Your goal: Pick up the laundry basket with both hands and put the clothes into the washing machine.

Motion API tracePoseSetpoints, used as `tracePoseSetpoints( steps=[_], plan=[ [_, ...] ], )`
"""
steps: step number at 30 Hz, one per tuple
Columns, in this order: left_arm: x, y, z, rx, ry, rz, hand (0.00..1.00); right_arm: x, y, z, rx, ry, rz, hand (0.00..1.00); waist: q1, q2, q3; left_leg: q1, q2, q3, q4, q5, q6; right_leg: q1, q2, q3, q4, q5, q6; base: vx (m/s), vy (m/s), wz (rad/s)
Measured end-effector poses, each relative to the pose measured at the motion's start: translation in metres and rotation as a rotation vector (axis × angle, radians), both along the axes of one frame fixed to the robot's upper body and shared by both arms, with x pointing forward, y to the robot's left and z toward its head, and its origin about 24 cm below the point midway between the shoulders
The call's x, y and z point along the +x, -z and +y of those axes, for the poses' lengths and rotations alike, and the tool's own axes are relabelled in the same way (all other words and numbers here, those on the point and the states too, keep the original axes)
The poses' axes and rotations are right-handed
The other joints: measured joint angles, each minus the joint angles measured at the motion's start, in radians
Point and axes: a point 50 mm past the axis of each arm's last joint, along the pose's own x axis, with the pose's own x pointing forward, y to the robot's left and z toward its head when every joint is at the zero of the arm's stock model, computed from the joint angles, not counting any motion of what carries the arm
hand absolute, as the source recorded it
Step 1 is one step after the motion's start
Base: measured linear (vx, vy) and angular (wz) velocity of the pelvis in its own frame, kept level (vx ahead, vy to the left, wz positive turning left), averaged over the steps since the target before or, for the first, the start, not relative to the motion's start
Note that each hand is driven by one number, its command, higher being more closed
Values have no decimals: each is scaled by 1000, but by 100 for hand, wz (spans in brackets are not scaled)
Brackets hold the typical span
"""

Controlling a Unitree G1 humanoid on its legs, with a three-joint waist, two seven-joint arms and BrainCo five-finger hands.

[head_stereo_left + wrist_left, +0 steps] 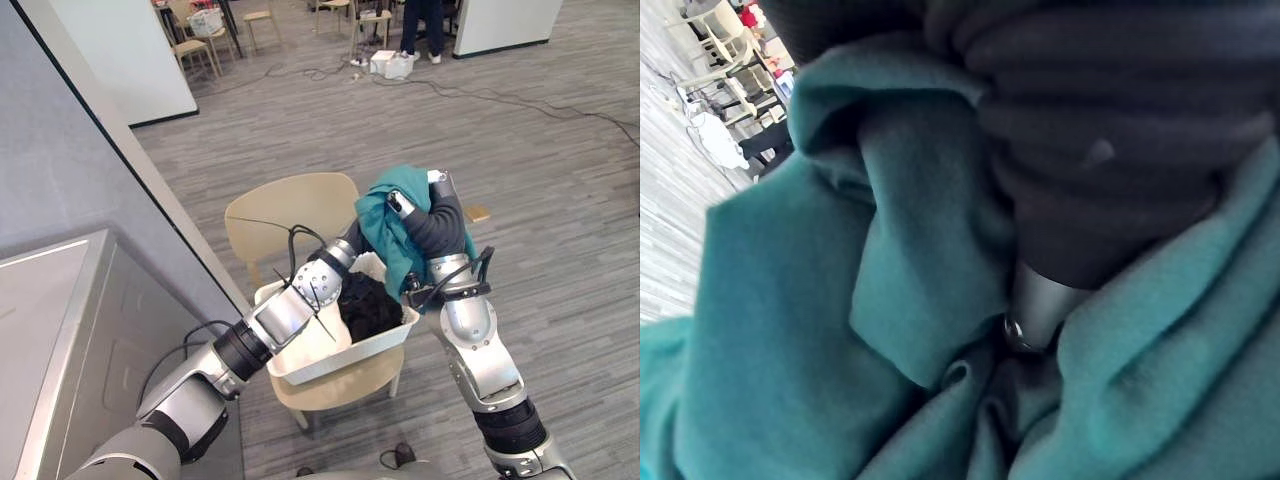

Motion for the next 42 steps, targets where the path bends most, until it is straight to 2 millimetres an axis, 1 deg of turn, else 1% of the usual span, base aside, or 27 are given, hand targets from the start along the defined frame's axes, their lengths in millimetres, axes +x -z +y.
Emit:
tracePoseSetpoints(
  steps=[6,7,10,14,16,18,20,23,24,25,26,27,29,31,34,37,39,40,42],
  plan=[
    [0,6,4,-43,-21,51,100,-1,4,1,15,-3,19,100,1,0,0,0,0,0,0,0,0,0,0,0,0,0,0,0,0,0],
    [1,9,7,-55,-32,72,100,-3,8,1,23,-1,33,0,1,-1,0,1,1,0,0,0,0,1,0,0,0,0,0,0,0,0],
    [-1,20,13,-60,-49,114,100,-6,18,-4,37,20,77,0,2,-1,1,5,1,-1,0,0,0,5,1,-1,0,-1,1,0,0,0],
    [-3,38,31,-85,-108,189,100,-11,38,-17,43,73,161,0,2,-6,4,13,1,-6,-1,-1,-1,15,0,-5,0,-7,8,0,0,3],
    [-5,41,40,-116,-141,206,100,-12,44,-28,47,129,189,0,3,-8,6,12,1,-8,-1,-4,-5,16,0,-7,0,-8,7,0,0,3],
    [-11,45,49,-149,-158,222,100,-14,50,-44,54,200,223,0,4,-10,7,12,1,-10,-2,-4,-5,16,0,-8,1,-8,7,0,0,0],
    [-16,48,51,-160,-160,236,100,-14,52,-52,61,234,232,0,6,-10,7,12,0,-11,-4,-4,-5,16,-1,-9,1,-8,7,0,0,0],
    [-23,60,67,-212,-220,288,100,-17,54,-69,103,322,238,0,4,-11,7,12,1,-12,-5,-3,-4,17,-1,-10,1,-8,8,0,0,0],
    [-25,67,83,-246,-285,315,100,-22,59,-86,126,405,254,0,4,-12,7,11,1,-12,-4,-2,-3,17,-1,-11,0,-8,8,0,0,0],
    [-27,71,89,-261,-310,328,100,-25,61,-92,130,439,262,0,5,-12,7,11,1,-12,-4,-2,-2,17,-1,-11,0,-8,8,0,0,0],
    [-30,77,102,-282,-361,350,100,-30,65,-104,133,495,277,0,6,-13,8,11,0,-13,-3,-1,-1,17,-1,-12,0,-8,8,0,0,0],
    [-32,79,108,-294,-385,361,100,-32,66,-109,135,519,283,0,6,-13,8,11,0,-13,-2,-1,-1,17,-1,-12,0,-8,8,0,0,0],
    [-43,87,126,-331,-457,389,100,-41,73,-121,148,583,311,0,6,-18,11,11,1,-14,-2,-1,-1,18,-1,-14,-1,-8,8,0,0,0],
    [-50,95,134,-362,-498,423,100,-47,80,-126,181,605,341,0,11,-24,10,11,1,-17,-3,-3,-4,21,-2,-19,-2,-9,8,-10,-1,4],
    [-61,104,142,-416,-549,461,100,-57,89,-132,213,638,383,0,28,-37,10,9,0,-24,-7,-4,-5,22,-3,-26,-3,-9,8,-26,-3,7],
    [-72,115,158,-440,-638,495,100,-63,95,-134,226,654,409,0,29,-45,7,10,0,-31,-7,-4,-5,25,-4,-33,-7,-13,4,-22,0,7],
    [-86,126,175,-459,-737,527,100,-68,107,-141,227,690,461,0,30,-50,5,10,0,-33,-7,-4,-5,32,-4,-34,-8,-13,4,0,0,0],
    [-89,128,179,-463,-759,536,100,-70,113,-143,226,704,486,0,31,-52,3,10,0,-33,-7,-4,-5,32,-4,-34,-9,-13,4,0,0,0],
    [-105,139,192,-479,-850,570,100,-80,142,-156,204,781,630,0,46,-58,0,9,-1,-36,-7,-4,-5,33,-4,-36,-10,-12,5,2,-3,2]
  ],
)
